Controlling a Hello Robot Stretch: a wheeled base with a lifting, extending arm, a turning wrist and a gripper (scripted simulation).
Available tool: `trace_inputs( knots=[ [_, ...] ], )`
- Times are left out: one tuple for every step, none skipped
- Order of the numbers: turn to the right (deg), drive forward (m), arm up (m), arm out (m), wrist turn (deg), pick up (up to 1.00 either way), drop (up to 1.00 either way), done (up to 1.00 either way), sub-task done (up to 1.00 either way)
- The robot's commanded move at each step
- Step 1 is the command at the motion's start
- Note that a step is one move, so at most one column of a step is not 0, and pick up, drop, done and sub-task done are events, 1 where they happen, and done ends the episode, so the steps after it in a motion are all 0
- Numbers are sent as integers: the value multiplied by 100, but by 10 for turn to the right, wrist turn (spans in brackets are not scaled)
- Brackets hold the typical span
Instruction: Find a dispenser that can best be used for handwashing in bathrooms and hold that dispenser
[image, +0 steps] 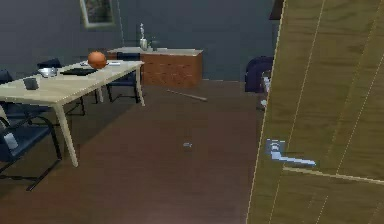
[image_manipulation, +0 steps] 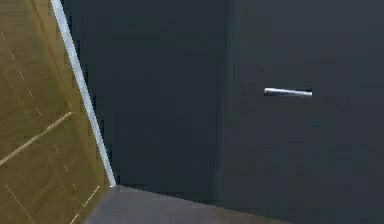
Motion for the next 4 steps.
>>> trace_inputs(
  knots=[
    [0,60,0,0,0,0,0,0,0],
    [90,0,0,0,0,0,0,0,0],
    [0,15,0,0,0,0,0,0,0],
    [240,0,0,0,0,0,0,0,0]
  ],
)
